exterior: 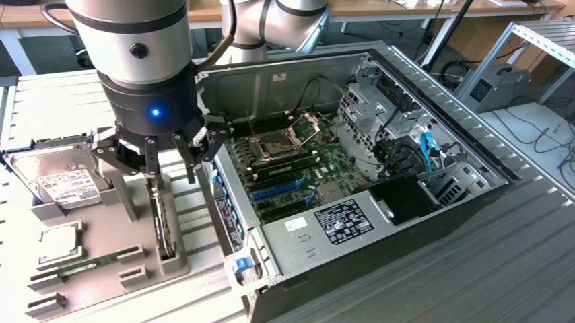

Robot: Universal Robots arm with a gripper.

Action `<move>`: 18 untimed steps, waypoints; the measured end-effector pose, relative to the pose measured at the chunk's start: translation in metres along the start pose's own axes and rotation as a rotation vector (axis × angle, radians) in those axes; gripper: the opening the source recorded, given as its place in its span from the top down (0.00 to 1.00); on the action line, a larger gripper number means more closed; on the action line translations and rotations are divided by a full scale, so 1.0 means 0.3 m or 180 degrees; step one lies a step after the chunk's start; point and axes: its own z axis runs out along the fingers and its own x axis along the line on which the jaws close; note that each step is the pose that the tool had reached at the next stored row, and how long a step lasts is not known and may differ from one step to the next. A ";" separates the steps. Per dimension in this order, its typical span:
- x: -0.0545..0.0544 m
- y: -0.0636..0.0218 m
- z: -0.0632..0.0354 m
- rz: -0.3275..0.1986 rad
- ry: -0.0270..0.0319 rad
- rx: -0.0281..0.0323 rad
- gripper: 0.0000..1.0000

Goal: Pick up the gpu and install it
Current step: 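Pick up the gpu and move the gpu toward the slot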

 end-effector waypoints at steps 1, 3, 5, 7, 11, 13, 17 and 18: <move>0.000 0.000 0.002 0.0000 0.0000 0.0000 0.58; 0.000 0.000 0.004 0.0000 0.0000 0.0000 0.58; 0.000 0.000 0.006 0.0000 0.0000 0.0000 0.58; 0.000 0.000 0.008 0.0000 0.0000 0.0000 0.58; 0.000 -0.001 0.013 0.0000 0.0000 0.0000 0.58; 0.000 -0.001 0.016 0.0000 0.0000 0.0000 0.58; 0.001 -0.001 0.022 0.0000 0.0000 0.0000 0.58; 0.001 -0.001 0.024 0.0000 0.0000 0.0000 0.58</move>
